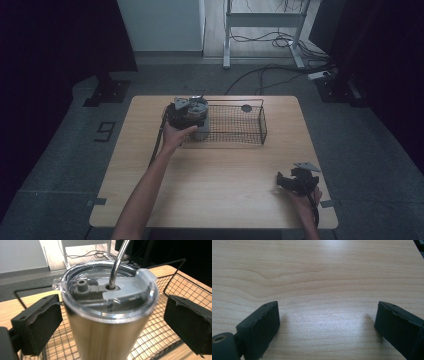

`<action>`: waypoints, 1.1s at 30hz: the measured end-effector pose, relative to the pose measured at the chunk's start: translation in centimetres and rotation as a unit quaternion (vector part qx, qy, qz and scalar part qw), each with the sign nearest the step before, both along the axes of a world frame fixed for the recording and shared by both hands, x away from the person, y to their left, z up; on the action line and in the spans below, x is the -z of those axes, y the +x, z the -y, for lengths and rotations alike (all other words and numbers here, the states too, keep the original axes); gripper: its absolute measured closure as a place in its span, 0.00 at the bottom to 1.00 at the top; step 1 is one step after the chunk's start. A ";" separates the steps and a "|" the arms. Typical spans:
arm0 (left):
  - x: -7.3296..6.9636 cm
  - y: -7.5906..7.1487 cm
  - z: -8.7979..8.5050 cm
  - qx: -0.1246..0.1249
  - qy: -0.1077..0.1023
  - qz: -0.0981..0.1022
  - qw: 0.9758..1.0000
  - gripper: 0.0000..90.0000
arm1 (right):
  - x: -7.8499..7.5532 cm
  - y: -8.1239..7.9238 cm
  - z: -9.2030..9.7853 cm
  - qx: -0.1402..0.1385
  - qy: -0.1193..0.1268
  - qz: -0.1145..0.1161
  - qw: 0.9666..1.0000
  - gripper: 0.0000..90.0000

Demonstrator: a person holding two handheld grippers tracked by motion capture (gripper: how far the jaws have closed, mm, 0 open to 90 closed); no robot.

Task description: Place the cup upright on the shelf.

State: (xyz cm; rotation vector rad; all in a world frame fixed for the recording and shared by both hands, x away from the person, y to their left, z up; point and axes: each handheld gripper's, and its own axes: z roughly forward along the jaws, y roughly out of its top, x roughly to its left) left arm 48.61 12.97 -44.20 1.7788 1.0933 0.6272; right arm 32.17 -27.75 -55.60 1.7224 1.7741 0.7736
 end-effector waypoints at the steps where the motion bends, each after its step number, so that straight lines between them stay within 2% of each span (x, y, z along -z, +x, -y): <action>1: -0.2 -0.5 -0.1 0.000 0.004 0.005 1.000 0.02 | 0.0 0.0 0.0 0.000 0.000 0.000 1.000 0.06; 3: -0.4 -1.5 -0.4 0.002 0.003 0.007 1.000 0.02 | 0.0 0.0 0.0 0.000 0.000 0.000 1.000 0.06; 5: -0.5 -1.8 -0.4 0.004 0.004 0.006 1.000 0.02 | 0.0 0.0 0.0 0.000 0.000 0.000 1.000 0.06; 10: -1.1 -3.9 -0.8 0.025 -0.001 0.014 1.000 0.02 | 0.0 0.0 0.0 0.000 0.000 0.000 1.000 0.06; 11: -1.1 -3.9 -0.8 0.025 -0.001 0.014 1.000 0.02 | 0.0 0.0 0.0 0.000 0.000 0.000 1.000 0.06; 13: -1.3 -5.0 -0.8 0.038 -0.006 0.017 0.999 0.03 | 0.0 0.0 0.0 0.000 -0.001 0.000 1.000 0.06; 17: -1.3 -5.9 -0.9 0.050 -0.013 0.016 0.999 0.03 | 0.0 0.0 0.0 0.000 0.000 0.000 1.000 0.06; 22: -1.0 -8.3 -1.4 0.065 -0.011 0.014 0.998 0.03 | 0.0 0.0 0.0 0.002 0.001 -0.001 1.000 0.06; 23: -1.0 -8.3 -1.4 0.065 -0.011 0.014 0.998 0.03 | 0.0 0.0 0.0 0.002 0.001 -0.001 1.000 0.06; 24: -0.7 -9.1 -1.6 0.069 -0.009 0.010 0.998 0.04 | 0.0 0.0 0.0 0.002 0.001 -0.001 1.000 0.06; 29: 0.0 -11.1 -2.2 0.072 -0.012 0.002 0.997 0.04 | 0.0 0.0 0.0 0.002 0.000 -0.001 1.000 0.06; 30: 0.0 -11.1 -2.2 0.072 -0.012 0.002 0.997 0.04 | 0.0 0.0 0.0 0.002 0.000 -0.001 1.000 0.06; 31: 0.3 -12.0 -2.6 0.073 -0.014 -0.001 0.997 0.04 | 0.0 0.0 0.0 0.002 0.000 -0.001 1.000 0.06; 33: 0.7 -12.8 -2.9 0.074 -0.014 -0.005 0.997 0.04 | 0.0 0.0 0.0 0.002 0.000 -0.001 1.000 0.06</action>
